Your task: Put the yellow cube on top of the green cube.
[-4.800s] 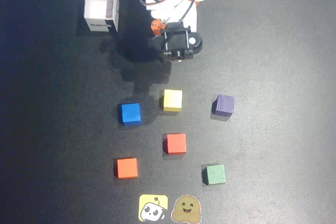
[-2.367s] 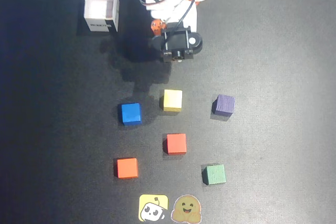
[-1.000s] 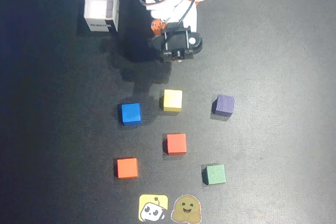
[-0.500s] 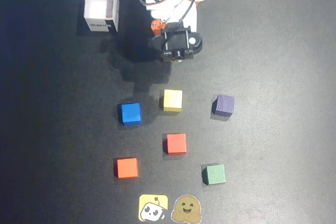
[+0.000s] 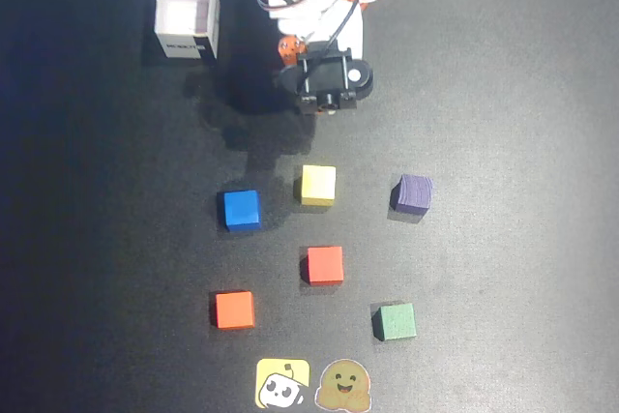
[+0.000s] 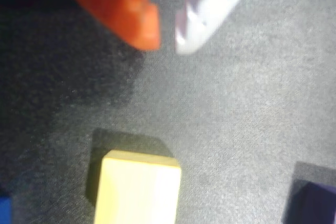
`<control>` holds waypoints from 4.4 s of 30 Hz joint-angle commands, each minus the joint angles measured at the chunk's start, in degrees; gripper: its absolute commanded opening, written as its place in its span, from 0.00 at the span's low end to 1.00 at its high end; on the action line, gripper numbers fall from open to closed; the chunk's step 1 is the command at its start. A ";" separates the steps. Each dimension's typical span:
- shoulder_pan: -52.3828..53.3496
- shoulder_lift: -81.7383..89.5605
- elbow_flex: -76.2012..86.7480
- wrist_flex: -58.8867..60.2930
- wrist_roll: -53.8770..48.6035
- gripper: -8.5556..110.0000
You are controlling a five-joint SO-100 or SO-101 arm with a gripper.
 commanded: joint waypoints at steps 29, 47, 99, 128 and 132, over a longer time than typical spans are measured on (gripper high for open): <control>-2.02 -51.86 -32.17 -7.47 4.48 0.25; -5.01 -70.05 -36.47 -18.11 8.35 0.26; -9.05 -79.63 -65.04 -8.17 4.92 0.12; -14.41 -108.72 -104.06 3.87 6.68 0.12; -14.68 -111.01 -105.64 2.64 8.79 0.12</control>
